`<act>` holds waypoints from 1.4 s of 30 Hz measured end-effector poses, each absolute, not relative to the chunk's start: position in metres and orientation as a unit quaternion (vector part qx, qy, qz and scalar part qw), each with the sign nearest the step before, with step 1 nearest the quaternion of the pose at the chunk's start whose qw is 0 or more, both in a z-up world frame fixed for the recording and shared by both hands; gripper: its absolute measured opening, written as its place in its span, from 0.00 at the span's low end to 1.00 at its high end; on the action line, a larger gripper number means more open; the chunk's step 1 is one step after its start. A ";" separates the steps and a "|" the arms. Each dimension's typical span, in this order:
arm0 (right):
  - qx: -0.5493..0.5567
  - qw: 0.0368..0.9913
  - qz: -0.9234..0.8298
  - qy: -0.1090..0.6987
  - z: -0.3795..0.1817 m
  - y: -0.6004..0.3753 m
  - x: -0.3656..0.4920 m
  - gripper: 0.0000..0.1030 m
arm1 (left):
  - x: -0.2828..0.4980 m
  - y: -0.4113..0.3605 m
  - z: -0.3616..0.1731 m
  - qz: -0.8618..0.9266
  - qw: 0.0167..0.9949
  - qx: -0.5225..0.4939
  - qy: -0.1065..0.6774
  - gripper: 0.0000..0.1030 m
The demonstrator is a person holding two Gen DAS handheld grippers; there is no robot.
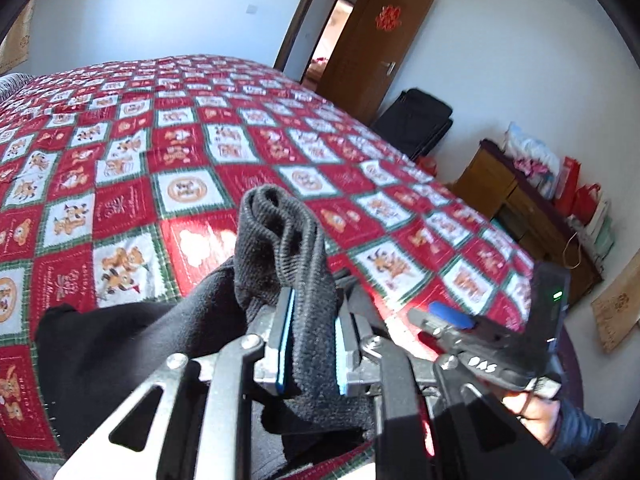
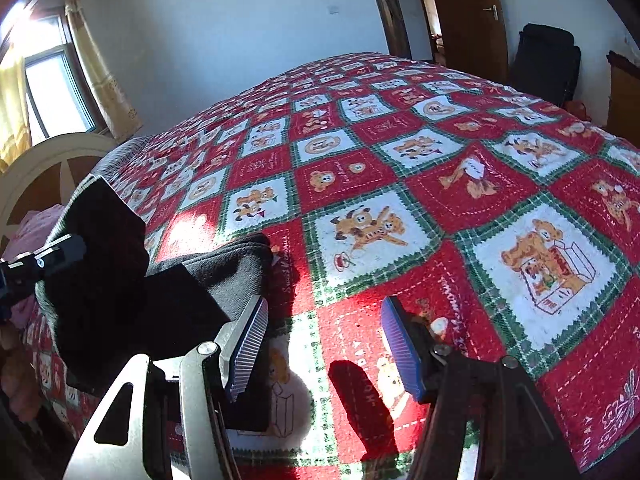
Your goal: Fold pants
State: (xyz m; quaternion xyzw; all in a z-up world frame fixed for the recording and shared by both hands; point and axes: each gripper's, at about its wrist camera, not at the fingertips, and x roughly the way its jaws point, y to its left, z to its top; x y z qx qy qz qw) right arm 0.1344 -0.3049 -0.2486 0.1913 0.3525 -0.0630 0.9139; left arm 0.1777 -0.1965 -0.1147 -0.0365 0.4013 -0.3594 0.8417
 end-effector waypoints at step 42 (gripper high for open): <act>0.178 0.906 0.004 0.384 -0.246 -0.267 0.126 0.54 | 0.183 -0.090 -0.186 -0.191 0.901 -0.045 0.387 0.96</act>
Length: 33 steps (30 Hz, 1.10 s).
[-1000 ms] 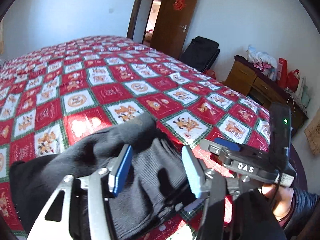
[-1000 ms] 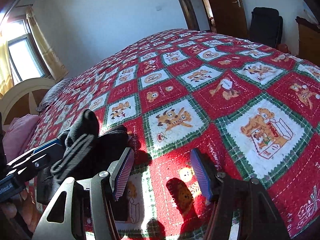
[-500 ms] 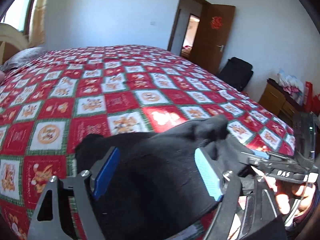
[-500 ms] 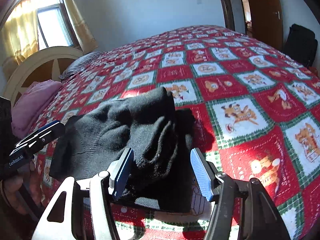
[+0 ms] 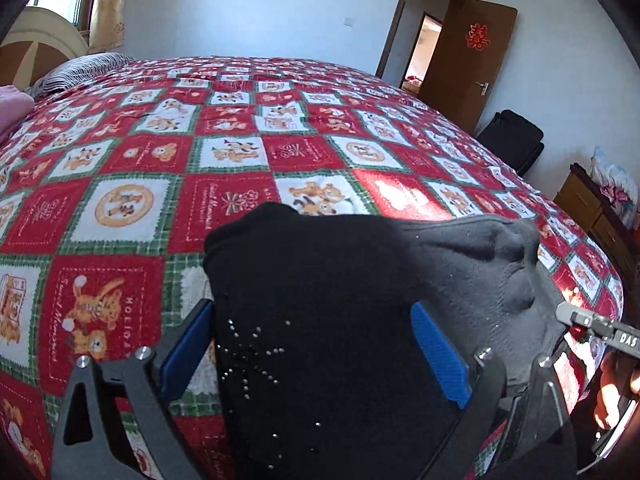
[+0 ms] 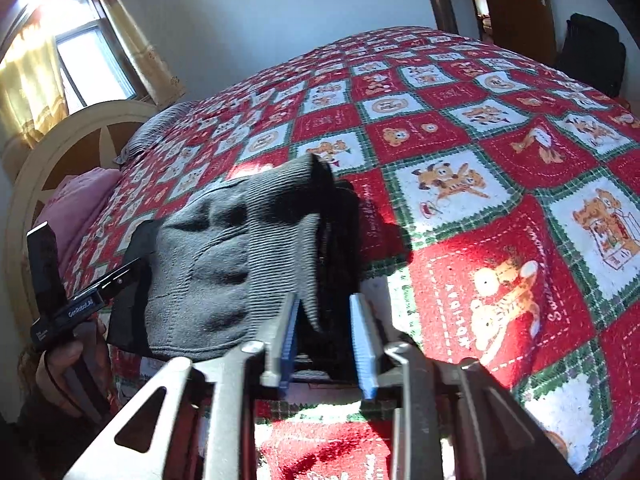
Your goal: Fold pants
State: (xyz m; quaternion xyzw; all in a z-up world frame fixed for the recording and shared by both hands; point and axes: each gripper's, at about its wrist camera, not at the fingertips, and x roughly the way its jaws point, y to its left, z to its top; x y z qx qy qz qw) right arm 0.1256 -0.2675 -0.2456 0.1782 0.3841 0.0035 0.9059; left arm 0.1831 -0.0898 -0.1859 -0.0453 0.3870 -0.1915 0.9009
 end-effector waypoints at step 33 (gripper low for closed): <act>0.133 0.901 0.050 0.411 -0.265 -0.244 0.134 0.55 | 0.176 -0.084 -0.185 -0.197 0.901 -0.045 0.384 0.99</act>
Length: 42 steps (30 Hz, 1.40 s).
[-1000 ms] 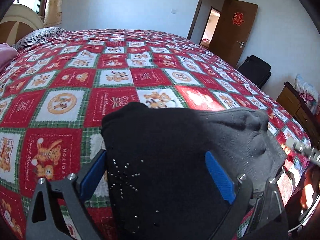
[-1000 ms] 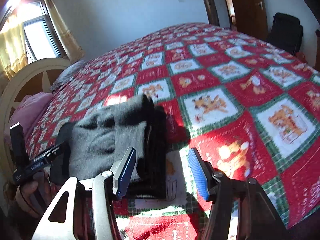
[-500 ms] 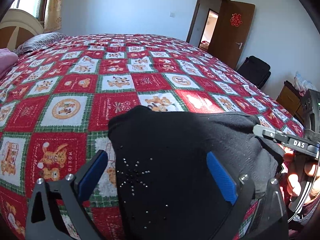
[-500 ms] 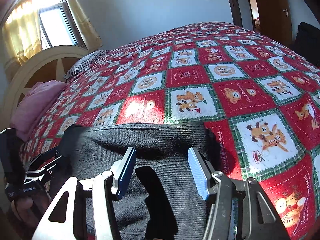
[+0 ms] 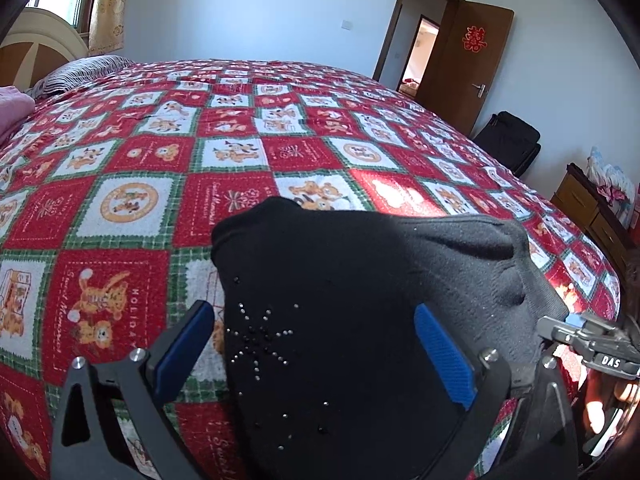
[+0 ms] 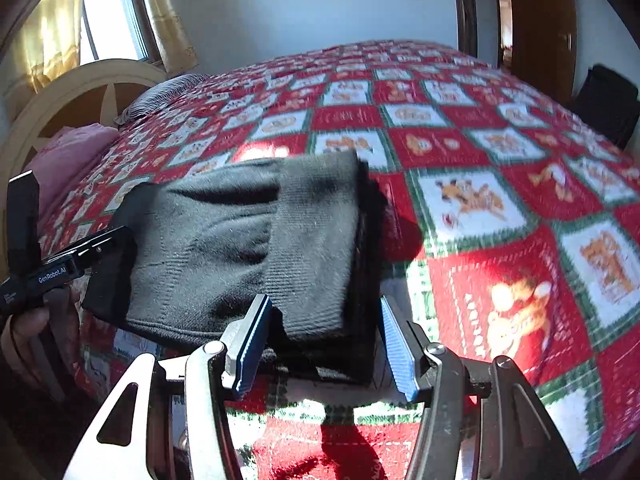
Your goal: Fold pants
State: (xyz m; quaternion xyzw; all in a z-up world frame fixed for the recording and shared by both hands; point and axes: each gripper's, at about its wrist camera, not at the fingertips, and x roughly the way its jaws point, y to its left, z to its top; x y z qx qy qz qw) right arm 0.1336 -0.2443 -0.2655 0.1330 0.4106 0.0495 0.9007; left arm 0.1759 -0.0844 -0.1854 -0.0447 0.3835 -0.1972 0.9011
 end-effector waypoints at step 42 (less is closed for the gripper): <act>0.257 0.877 0.073 0.400 -0.269 -0.279 0.178 0.45 | 0.189 -0.061 -0.195 -0.202 0.897 -0.080 0.386 1.00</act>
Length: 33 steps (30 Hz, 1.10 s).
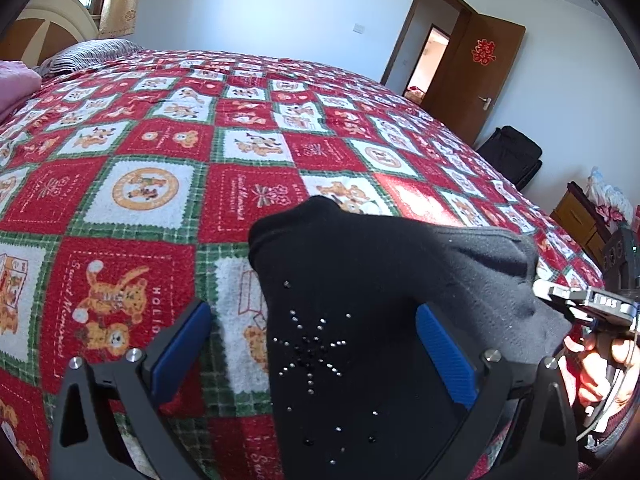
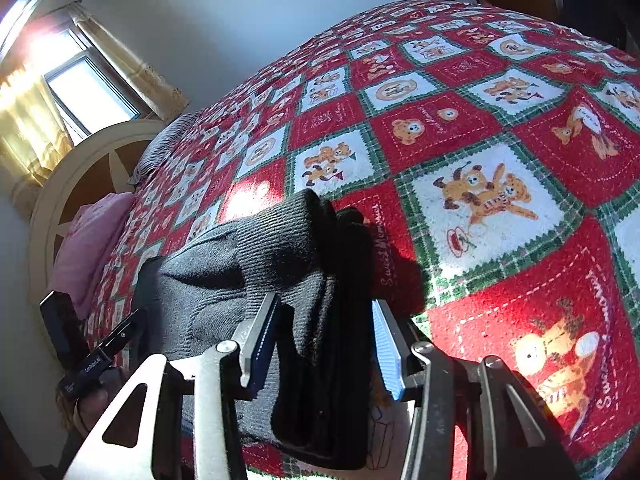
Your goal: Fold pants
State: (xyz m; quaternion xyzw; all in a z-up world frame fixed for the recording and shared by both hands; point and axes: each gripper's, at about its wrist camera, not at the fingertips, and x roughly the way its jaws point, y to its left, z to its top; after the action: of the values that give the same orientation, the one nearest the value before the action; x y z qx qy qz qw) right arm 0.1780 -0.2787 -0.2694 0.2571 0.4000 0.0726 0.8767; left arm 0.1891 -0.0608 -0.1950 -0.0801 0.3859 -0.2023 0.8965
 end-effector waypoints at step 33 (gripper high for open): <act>0.264 0.888 0.105 0.362 -0.261 -0.275 0.165 0.27 | 0.181 -0.051 -0.195 -0.269 0.873 -0.140 0.382 0.19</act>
State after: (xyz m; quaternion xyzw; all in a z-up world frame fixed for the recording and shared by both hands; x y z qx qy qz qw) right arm 0.1647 -0.2750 -0.2611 0.2639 0.3618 0.1050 0.8879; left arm 0.1813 -0.0507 -0.1949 -0.1396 0.3817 -0.2692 0.8731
